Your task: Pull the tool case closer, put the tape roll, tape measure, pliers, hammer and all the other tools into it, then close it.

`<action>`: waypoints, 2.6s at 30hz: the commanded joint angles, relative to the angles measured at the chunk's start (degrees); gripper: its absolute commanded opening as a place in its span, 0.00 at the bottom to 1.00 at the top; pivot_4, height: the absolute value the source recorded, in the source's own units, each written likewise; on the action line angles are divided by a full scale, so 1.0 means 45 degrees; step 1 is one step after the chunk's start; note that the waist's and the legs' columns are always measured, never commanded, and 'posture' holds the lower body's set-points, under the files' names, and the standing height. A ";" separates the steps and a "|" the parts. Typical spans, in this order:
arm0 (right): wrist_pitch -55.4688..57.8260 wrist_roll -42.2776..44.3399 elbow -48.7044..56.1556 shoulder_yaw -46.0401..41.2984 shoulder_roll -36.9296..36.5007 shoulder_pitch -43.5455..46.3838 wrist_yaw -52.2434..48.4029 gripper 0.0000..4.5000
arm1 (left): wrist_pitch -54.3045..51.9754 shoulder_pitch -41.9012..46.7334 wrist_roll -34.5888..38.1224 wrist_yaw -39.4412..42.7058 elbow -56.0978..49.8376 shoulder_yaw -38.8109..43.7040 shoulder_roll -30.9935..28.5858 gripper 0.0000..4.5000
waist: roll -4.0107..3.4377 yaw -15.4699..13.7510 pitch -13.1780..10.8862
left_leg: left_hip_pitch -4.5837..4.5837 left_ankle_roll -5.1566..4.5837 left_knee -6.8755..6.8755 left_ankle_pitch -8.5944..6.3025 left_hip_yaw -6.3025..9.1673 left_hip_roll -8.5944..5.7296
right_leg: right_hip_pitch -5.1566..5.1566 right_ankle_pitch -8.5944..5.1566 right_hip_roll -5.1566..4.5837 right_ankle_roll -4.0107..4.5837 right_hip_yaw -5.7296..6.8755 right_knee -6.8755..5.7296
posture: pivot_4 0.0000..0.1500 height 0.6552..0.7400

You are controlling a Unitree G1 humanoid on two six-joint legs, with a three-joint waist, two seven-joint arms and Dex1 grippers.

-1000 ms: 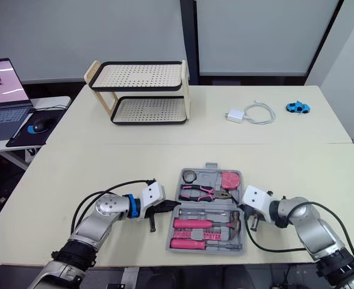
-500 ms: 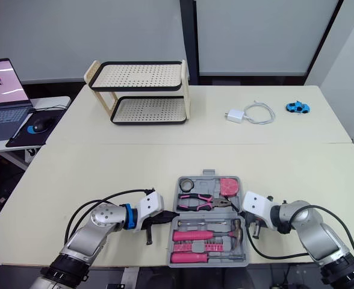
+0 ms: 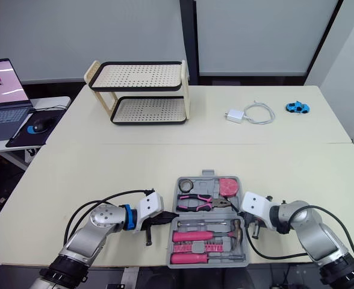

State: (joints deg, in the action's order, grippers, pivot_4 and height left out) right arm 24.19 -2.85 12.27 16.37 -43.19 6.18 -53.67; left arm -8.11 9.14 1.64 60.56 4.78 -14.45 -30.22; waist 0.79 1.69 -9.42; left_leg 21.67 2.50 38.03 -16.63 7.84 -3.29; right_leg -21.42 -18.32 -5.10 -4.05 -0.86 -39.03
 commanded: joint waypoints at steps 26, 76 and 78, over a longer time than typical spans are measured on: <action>0.0107 -0.0104 0.0691 -0.0730 -0.0230 -0.0488 0.0336 0.00 | 0.0264 0.0338 0.0284 0.0044 -0.0302 0.0094 -0.0091 0.00 | 0.0000 -0.0013 0.0000 | 0.0002 0.0000 0.0002 0.0000 -0.0001 -0.0002 | 0.0001 0.0000 -0.0002 0.0000 -0.0002 -0.0001 | 1.00 0.90; 0.4651 0.2608 0.5997 -0.4551 -0.0924 -0.4081 0.2413 0.00 | 0.2588 0.0610 -0.0678 0.1925 -0.1087 -0.3542 -0.0241 0.00 | -0.0012 -0.0038 0.0011 | -0.0017 -0.0056 0.0000 -0.0030 -0.0010 -0.0003 | 0.0032 0.0002 0.0001 -0.0004 -0.0005 0.0005 | 1.00 0.90; 0.4566 0.2719 0.5994 -0.4641 -0.0915 -0.4113 0.2324 0.00 | 0.2514 0.0601 -0.0820 0.1883 -0.1115 -0.3615 -0.0269 0.00 | -0.0013 -0.0040 0.0012 | -0.0018 -0.0056 0.0000 -0.0030 -0.0010 -0.0003 | 0.0032 0.0002 0.0001 -0.0004 -0.0006 0.0005 | 1.00 0.90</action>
State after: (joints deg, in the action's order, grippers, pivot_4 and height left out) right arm 45.53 8.40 37.52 -3.28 -46.71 -12.37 -43.23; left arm 3.44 11.82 -0.55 69.40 0.03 -29.76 -31.16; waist 0.74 1.52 -9.37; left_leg 21.59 2.25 38.04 -16.77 7.79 -3.30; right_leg -21.26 -18.31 -5.09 -4.07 -0.88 -39.01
